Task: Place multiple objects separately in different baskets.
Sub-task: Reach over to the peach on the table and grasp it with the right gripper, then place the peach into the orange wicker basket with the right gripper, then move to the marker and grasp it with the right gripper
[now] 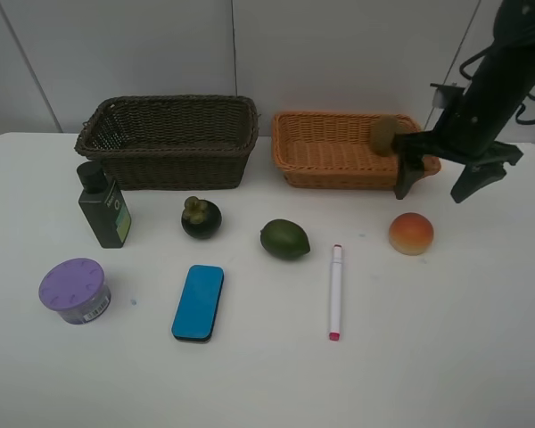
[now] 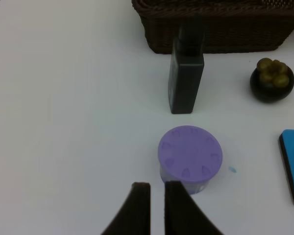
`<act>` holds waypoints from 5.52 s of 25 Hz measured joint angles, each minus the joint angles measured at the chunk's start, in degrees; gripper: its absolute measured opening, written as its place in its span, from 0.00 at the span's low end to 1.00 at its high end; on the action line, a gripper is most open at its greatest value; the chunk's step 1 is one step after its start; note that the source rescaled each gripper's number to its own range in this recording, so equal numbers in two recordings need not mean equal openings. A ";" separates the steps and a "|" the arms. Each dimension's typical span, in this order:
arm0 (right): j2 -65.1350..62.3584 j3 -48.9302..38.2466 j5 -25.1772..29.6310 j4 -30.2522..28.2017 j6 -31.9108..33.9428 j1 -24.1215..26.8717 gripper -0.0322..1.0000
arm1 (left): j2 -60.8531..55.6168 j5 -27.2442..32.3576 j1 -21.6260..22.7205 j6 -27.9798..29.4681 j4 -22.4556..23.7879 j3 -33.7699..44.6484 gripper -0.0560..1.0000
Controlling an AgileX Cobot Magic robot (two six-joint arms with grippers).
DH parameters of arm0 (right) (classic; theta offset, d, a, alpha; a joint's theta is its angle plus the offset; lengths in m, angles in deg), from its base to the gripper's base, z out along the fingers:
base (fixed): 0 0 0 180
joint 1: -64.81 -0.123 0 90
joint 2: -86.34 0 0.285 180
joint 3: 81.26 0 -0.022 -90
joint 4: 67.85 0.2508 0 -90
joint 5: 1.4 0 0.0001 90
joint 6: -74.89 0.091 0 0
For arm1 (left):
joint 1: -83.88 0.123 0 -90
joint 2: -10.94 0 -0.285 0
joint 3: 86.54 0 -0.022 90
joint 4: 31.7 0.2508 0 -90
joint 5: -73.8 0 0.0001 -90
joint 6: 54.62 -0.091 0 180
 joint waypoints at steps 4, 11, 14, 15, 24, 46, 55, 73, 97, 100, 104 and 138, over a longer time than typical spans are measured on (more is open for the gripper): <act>0.00 -4.74 -6.76 0.24 0.16 0.00 0.99 | 0.00 0.00 0.00 0.00 0.00 0.00 0.05; 2.78 -6.15 -8.72 0.24 0.22 0.00 0.99 | 0.00 0.00 0.00 0.00 0.00 0.00 0.05; 4.34 -6.15 -9.57 0.24 0.22 0.00 0.99 | 0.00 0.00 0.00 0.00 0.00 0.00 0.05; 4.95 -6.15 -9.96 0.24 0.22 0.00 0.99 | 0.00 0.00 0.00 0.34 0.00 0.00 0.05; 8.33 -6.15 -11.49 1.34 0.22 0.00 0.99 | 0.00 0.00 0.00 0.00 0.00 0.00 0.05; 8.33 -6.15 -11.77 1.17 0.44 0.00 0.59 | 0.00 0.00 0.00 0.00 0.00 0.00 0.05; 5.31 -3.01 -5.92 1.12 0.71 0.00 0.59 | 0.00 0.00 0.00 0.00 0.00 0.00 0.05; 6.95 31.22 11.07 -4.74 3.17 0.00 0.59 | 0.00 0.00 0.00 0.34 0.00 0.00 0.05; 25.07 41.77 10.83 -4.68 2.06 0.00 0.59 | 0.00 0.00 0.00 0.00 0.00 0.00 0.05; 25.07 41.77 10.94 -4.68 1.01 0.00 0.74 | 0.00 0.00 0.00 0.00 0.00 0.00 0.05; 25.07 41.77 11.01 -4.60 1.01 0.00 0.96 | 0.00 0.00 0.00 0.00 0.00 0.00 0.05; 2.75 22.28 11.05 -5.28 13.30 -7.56 1.00 | 0.00 0.00 0.00 0.34 0.00 0.00 0.05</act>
